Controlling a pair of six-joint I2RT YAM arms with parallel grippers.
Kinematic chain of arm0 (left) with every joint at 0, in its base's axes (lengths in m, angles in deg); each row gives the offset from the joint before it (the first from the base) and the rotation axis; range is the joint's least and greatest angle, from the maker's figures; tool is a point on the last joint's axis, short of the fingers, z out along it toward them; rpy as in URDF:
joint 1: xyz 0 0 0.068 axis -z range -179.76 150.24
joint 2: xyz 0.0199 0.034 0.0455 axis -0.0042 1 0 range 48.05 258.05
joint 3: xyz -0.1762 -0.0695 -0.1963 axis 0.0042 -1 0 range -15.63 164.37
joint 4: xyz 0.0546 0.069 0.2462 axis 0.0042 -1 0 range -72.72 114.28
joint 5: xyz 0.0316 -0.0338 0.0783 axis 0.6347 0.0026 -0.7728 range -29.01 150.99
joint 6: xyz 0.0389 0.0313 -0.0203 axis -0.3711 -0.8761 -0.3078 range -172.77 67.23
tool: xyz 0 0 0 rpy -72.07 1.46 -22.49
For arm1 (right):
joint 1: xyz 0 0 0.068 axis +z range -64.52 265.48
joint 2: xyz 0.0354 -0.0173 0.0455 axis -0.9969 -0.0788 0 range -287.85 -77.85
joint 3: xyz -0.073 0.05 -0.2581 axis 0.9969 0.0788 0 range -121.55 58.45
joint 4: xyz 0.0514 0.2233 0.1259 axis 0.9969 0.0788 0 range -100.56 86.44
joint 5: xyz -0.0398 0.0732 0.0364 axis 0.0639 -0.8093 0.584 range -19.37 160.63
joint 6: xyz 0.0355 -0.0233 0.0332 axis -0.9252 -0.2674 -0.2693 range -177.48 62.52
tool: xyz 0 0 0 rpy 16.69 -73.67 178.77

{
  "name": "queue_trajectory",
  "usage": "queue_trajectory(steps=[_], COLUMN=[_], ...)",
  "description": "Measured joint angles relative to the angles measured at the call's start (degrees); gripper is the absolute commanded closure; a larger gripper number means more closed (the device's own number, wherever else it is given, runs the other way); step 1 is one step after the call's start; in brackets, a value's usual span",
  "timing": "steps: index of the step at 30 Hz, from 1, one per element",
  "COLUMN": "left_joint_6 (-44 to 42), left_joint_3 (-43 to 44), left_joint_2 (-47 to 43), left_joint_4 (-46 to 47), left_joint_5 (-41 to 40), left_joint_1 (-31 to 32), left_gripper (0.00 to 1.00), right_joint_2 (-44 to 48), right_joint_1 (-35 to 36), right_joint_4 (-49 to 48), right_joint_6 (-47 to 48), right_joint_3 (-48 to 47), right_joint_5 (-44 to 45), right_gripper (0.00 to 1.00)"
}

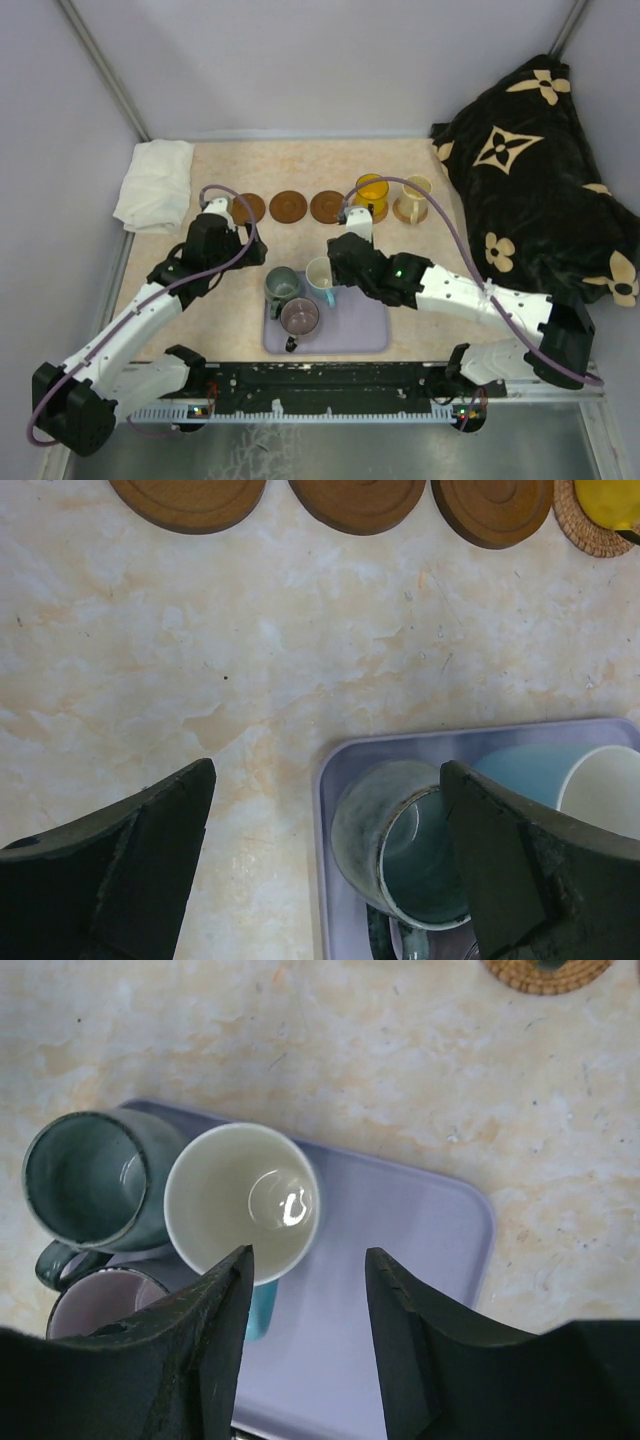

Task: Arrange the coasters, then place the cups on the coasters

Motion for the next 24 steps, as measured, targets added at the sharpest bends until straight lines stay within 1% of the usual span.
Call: queue_trajectory(steps=[4, 10, 13, 19, 24], left_joint_6=[0.90, 1.51, 1.57, 1.90, 1.97], left_joint_3=[0.00, 0.00, 0.00, 0.00, 0.00], left_joint_2=[1.20, 2.36, 2.36, 2.40, 2.40], left_joint_4=[-0.24, -0.68, -0.72, -0.85, -0.85], left_joint_5=[-0.28, -0.81, -1.07, -1.27, -1.49], left_joint_1=[0.00, 0.00, 0.00, 0.00, 0.00], left_gripper=[0.00, 0.00, 0.00, 0.00, 0.00], right_joint_2=[-2.14, -5.86, -6.51, -6.91, -9.20], right_joint_1=[2.21, 4.74, 5.99, 7.26, 7.48], right_joint_4=[1.05, 2.38, 2.93, 3.98, 4.04], right_joint_6=[-2.56, -5.03, -5.68, -6.47, -6.82], right_joint_3=[-0.09, -0.13, -0.24, -0.24, -0.24], right_joint_5=[-0.02, -0.46, -0.72, -2.12, -3.43], right_gripper=[0.52, 0.46, 0.45, 0.46, 0.48])
